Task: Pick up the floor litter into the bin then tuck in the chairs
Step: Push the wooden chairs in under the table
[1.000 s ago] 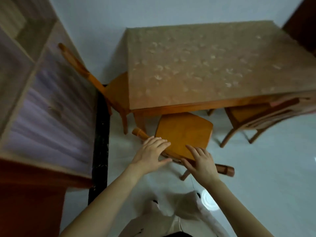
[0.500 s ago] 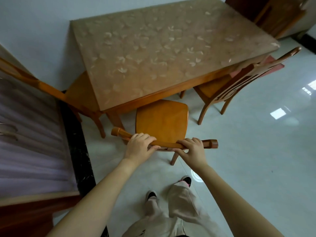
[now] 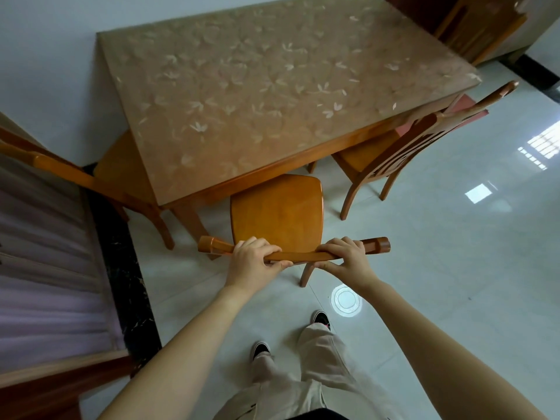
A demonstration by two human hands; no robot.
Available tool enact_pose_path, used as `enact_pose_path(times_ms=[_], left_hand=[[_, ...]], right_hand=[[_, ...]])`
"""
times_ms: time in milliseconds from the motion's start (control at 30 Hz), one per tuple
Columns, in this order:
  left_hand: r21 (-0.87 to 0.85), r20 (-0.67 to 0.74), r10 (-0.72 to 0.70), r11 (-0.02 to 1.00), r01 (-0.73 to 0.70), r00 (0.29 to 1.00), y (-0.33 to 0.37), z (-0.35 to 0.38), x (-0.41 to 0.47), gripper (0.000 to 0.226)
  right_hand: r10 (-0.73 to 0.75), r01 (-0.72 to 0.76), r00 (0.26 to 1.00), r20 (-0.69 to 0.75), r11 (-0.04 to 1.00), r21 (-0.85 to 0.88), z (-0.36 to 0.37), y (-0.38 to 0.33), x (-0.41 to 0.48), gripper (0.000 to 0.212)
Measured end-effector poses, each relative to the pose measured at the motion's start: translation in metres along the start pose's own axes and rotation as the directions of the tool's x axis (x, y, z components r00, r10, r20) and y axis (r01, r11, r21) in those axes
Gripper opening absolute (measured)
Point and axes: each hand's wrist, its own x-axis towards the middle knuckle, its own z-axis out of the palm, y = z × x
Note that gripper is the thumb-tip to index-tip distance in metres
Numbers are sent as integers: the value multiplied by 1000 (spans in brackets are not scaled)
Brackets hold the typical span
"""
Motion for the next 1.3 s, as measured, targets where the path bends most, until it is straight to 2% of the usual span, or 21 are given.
enact_pose_path(times_ms=[367,567,667,733,833,933,1000,1167,1300], left_hand=[[3,-8,-136,991,136,991,48,28,35,59],[282,21,-152,949,140,988,63,35,57,68],[321,4,-192,930,181,981,73,43,67,74],[279,-42,-220,934,222,975,84,49,75,74],[68,-92,-311,946,317,946,94,58,84,67],[-127,-116,-398,915,384,910,105,64,92,48],[-165,-113,-412,905,391,904,114,69,101,38],[-181,-105,-442,890,419,891,124,76,117,36],[-173,-117,-466,879,444,877,133,80,133,36]], right_hand=[[-111,111,994,12,993,39,-42,57,31,58],[-184,182,983,20,979,92,-70,98,53,59],[-196,195,981,3,975,102,-79,116,64,55],[-202,201,979,-6,974,100,-86,127,73,48],[-240,241,970,-27,967,76,-97,142,88,43],[-268,268,963,-16,961,61,-108,156,102,46],[-273,273,962,-19,958,82,-114,164,111,47],[-267,265,964,-6,952,152,-127,176,129,33],[-279,269,959,45,951,152,-133,191,148,40]])
